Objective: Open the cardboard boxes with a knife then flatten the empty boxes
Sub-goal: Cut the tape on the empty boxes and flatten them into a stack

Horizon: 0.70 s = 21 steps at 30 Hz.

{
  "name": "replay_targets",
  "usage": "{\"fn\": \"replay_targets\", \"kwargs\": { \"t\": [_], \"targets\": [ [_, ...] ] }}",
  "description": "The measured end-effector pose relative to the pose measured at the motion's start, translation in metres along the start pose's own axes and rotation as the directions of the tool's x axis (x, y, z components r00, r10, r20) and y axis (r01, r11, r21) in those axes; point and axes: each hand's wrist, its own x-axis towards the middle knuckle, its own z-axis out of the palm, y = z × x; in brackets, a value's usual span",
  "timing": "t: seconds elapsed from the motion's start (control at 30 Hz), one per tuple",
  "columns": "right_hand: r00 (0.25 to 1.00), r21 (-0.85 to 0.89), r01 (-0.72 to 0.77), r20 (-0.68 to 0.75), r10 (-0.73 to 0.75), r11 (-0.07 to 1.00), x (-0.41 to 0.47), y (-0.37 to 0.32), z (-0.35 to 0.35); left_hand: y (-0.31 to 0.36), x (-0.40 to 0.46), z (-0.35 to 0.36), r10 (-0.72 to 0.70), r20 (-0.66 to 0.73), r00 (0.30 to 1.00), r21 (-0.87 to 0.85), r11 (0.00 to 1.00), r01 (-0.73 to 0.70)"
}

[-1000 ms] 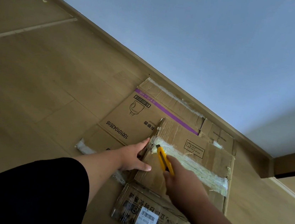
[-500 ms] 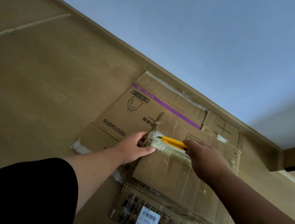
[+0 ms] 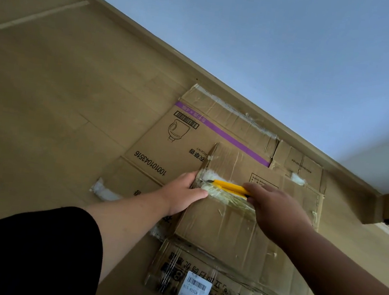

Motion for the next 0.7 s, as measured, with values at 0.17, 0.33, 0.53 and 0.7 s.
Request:
{"fn": "replay_targets", "kwargs": {
  "t": [0.17,0.33,0.53,0.7],
  "targets": [
    [1.0,-0.059,0.005,0.0,-0.005,0.998,0.004,-0.009,0.003,-0.005,0.0,0.002,0.023,-0.006,1.0,-0.02,1.0,-0.024],
    [1.0,-0.138,0.001,-0.007,-0.002,0.99,0.008,-0.013,0.007,-0.006,0.0,0.003,0.043,-0.053,0.998,0.022,0.999,-0.042],
    [1.0,-0.135,-0.005,-0.001,0.005,0.991,0.002,-0.004,0.006,-0.002,-0.003,0.006,0.063,-0.044,0.997,0.056,0.997,-0.061],
    [0.999,-0.077,-0.03,0.016,0.031,0.997,-0.012,0.006,0.009,-0.004,-0.003,0.007,0.037,-0.045,0.998,0.069,0.997,-0.034]
  ]
}}
